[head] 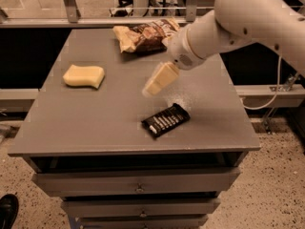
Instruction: Pick sponge
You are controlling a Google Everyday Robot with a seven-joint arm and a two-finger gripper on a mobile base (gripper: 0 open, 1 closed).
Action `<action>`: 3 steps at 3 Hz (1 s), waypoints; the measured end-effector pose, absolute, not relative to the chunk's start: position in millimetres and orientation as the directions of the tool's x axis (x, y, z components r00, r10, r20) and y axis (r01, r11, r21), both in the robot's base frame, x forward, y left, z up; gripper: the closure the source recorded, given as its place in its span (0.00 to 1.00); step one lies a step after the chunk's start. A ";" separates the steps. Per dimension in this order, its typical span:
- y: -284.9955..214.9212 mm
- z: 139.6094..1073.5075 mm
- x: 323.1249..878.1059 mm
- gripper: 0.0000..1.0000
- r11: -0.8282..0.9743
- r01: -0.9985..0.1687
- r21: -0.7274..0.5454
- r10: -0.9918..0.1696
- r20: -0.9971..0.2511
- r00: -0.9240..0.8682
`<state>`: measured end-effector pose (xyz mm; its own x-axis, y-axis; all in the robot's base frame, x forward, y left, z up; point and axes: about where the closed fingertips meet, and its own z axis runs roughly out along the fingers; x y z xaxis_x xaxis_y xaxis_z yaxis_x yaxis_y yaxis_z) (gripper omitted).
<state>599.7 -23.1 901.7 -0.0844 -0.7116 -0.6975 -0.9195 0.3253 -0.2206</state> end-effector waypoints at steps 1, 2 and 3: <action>15.0 894.8 635.2 0.00 0.356 -0.913 -0.199 -0.635 -0.769 -0.080; 49.5 893.1 662.7 0.00 0.383 -0.911 -0.156 -0.543 -0.836 -0.084; 83.7 884.6 677.2 0.00 0.392 -0.916 -0.092 -0.466 -0.878 -0.111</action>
Offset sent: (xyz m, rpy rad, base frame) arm 0.0988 0.1088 -0.0080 0.3632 -0.0153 -0.0360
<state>677.2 83.7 884.6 -0.1113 -0.4659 -0.8778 -0.9155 0.3916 -0.0918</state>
